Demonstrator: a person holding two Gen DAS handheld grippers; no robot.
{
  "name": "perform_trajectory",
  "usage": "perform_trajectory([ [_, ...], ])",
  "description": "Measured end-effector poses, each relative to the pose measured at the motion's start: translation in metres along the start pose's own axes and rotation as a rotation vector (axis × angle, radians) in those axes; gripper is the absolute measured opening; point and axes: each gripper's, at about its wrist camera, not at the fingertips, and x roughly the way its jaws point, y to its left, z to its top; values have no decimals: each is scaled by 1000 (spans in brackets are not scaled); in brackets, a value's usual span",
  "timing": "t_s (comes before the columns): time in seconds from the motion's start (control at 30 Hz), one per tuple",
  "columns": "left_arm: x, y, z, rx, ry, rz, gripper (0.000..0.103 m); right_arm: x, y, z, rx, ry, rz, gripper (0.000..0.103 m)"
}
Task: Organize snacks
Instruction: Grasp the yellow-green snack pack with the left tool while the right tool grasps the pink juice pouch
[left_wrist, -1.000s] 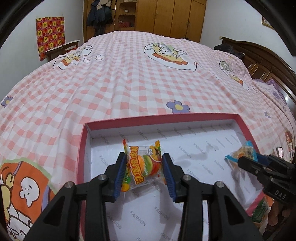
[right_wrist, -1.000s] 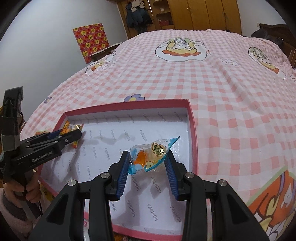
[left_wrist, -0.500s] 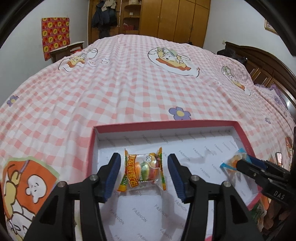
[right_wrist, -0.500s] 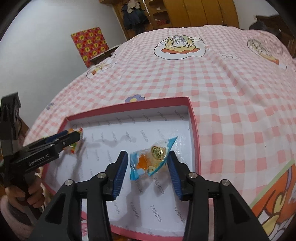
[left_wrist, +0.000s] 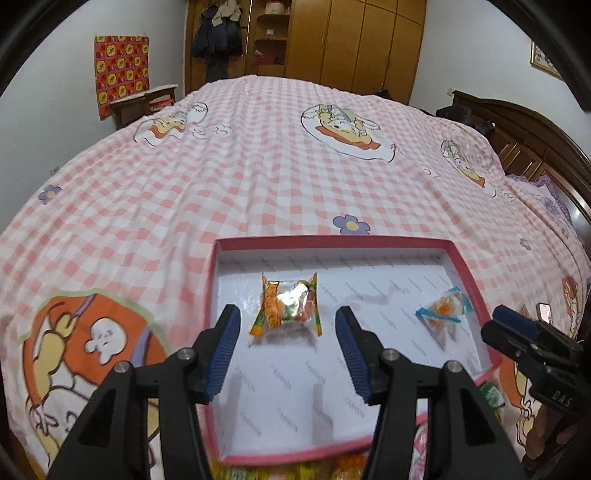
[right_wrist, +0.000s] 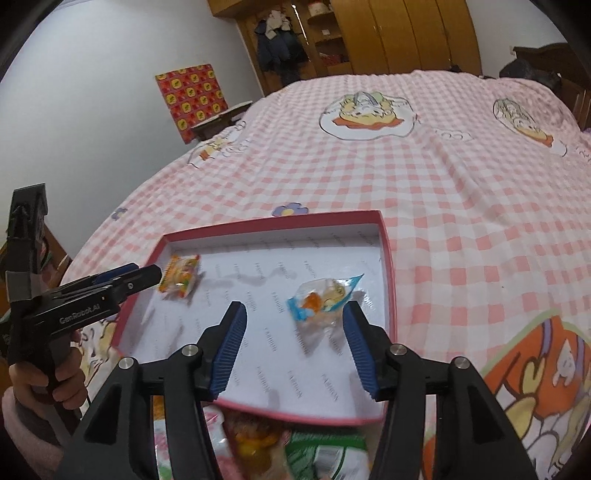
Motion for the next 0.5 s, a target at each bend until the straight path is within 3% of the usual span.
perform_trajectory([
  [0.5,-60,7,-45,12,-7,43,57,-51,19,-40,-7,-13,-10,56],
])
